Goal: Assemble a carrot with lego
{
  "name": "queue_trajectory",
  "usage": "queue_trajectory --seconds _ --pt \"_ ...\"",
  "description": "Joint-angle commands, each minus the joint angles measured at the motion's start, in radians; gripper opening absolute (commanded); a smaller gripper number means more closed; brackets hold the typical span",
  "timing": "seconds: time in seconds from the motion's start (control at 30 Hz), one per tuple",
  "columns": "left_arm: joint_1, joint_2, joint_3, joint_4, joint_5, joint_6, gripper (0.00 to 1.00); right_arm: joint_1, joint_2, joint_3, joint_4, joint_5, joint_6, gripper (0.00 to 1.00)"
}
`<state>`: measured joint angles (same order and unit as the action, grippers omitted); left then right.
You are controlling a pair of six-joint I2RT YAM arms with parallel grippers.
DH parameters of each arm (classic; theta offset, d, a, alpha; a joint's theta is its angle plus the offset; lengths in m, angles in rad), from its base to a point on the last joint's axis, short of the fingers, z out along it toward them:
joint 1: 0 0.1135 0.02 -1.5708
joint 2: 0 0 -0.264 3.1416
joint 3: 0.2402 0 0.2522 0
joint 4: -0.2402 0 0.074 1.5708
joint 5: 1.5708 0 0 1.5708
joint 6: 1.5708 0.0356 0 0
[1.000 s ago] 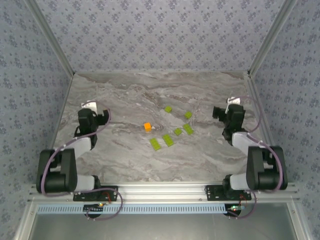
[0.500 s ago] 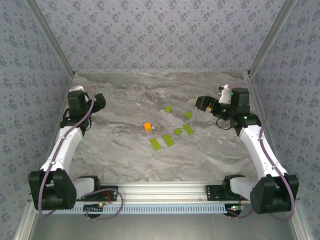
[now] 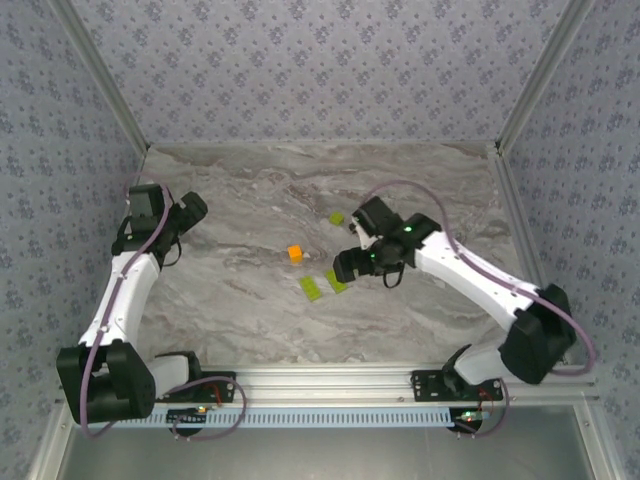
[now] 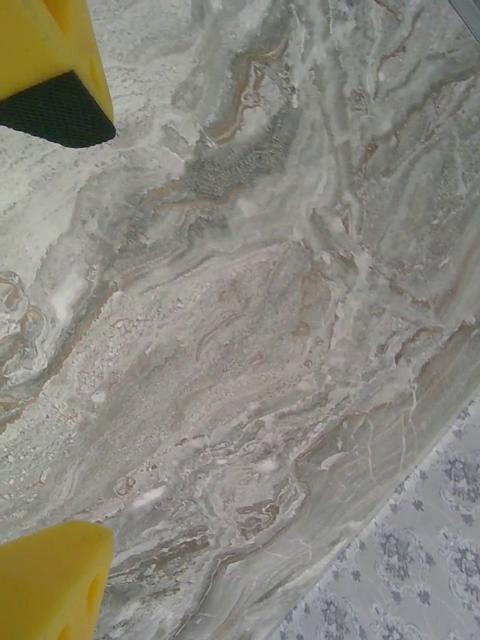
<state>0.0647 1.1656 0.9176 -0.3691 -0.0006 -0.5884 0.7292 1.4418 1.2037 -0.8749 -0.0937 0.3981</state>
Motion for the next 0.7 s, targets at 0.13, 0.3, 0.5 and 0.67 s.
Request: queue_trajectory --seconds 0.13,0.3,0.5,0.67 --pt "0.017 -0.001 0.013 -0.056 -0.017 -0.021 0.97 0.159 0.269 0.251 -0.085 0.276 0.013 0.81" --pt "0.023 0.005 0.021 -0.068 -0.009 -0.019 0.97 0.194 0.417 0.345 -0.065 0.234 -0.005 0.75" --pt "0.026 0.010 0.015 -0.064 0.003 -0.021 0.96 0.207 0.511 0.394 -0.045 0.153 -0.021 0.68" --pt "0.029 0.031 0.019 -0.070 0.000 -0.023 0.96 0.224 0.563 0.434 -0.052 0.151 -0.028 0.65"
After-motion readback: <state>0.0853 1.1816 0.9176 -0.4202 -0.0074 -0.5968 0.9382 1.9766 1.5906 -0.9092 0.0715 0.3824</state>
